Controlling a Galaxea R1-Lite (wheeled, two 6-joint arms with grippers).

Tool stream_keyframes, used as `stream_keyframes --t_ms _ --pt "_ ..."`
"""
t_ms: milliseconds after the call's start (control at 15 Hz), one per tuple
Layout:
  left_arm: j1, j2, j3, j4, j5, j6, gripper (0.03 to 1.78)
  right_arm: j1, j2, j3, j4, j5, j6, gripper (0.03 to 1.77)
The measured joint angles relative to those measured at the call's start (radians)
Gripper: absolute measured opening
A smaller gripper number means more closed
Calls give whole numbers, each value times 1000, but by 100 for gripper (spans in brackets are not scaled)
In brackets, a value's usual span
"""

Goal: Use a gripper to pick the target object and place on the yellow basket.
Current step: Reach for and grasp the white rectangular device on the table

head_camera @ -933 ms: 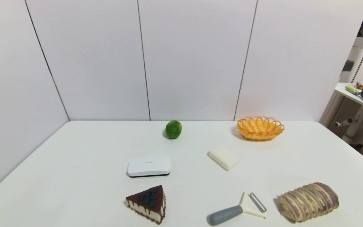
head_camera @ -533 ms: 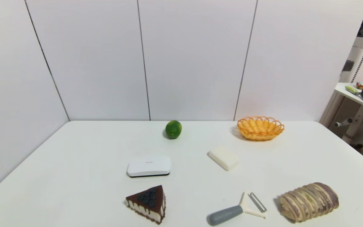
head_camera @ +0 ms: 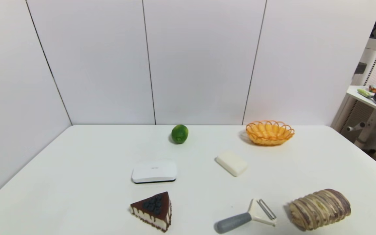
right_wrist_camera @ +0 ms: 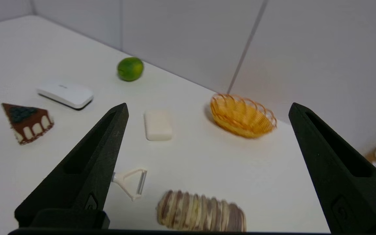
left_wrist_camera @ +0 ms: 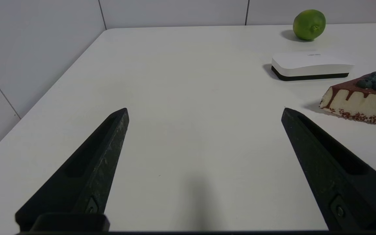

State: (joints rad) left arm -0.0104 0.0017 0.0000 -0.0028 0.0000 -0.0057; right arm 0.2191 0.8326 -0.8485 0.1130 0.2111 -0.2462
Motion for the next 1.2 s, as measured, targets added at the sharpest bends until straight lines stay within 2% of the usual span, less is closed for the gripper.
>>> stream_keyframes --t_ms 200,467,800,1200 --pt "0 0 0 0 0 0 169 129 348 -331 141 82 -144 169" --pt "0 0 0 0 0 0 169 306 777 -653 241 128 -272 169" --pt "0 0 0 0 0 0 169 496 1176 -906 274 133 -317 169" --pt "0 0 0 0 0 0 169 567 1482 -1077 281 71 -318 169"
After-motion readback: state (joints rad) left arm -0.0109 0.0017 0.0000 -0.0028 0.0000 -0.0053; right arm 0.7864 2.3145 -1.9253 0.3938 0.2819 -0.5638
